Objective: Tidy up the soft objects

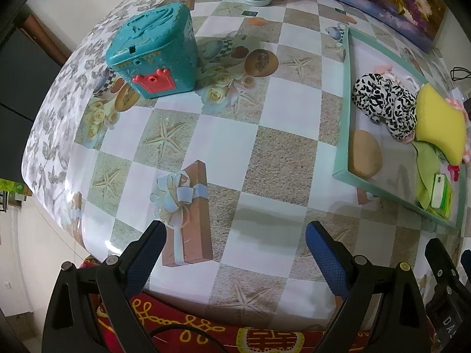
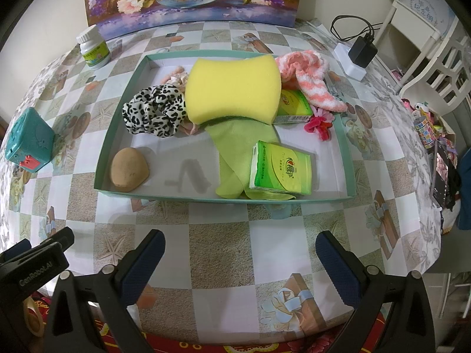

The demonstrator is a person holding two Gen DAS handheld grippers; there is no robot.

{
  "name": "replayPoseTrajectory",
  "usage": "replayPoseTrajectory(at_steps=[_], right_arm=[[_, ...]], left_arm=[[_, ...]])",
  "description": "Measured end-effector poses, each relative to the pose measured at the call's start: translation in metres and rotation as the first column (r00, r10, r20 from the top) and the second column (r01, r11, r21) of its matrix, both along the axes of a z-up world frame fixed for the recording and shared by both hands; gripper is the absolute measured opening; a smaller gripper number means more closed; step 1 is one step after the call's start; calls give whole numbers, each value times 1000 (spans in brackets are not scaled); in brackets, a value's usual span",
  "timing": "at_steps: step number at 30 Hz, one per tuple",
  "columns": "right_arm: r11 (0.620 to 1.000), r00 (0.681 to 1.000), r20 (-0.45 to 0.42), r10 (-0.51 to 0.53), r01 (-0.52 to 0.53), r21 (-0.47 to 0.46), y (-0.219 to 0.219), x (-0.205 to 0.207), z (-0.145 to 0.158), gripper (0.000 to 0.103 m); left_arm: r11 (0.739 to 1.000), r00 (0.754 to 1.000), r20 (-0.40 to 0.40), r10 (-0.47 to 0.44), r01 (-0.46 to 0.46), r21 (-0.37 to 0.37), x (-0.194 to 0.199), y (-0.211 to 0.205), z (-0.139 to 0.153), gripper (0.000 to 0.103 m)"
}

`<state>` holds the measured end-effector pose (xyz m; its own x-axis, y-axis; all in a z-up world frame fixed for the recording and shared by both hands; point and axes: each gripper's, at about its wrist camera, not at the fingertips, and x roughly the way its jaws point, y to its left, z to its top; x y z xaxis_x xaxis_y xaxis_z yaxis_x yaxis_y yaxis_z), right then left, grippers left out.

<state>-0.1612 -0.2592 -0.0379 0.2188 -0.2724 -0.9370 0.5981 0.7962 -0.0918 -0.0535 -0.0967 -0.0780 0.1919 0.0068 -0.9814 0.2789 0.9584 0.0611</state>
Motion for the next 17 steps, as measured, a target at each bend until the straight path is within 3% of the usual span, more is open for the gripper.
replayPoseTrajectory(at_steps=[17], right_arm=[[1000,1000,-4,3,-3,3,0,0,-2,103]], left_arm=[[1000,1000,-17,14,-14,-12,1,2,-1,96]])
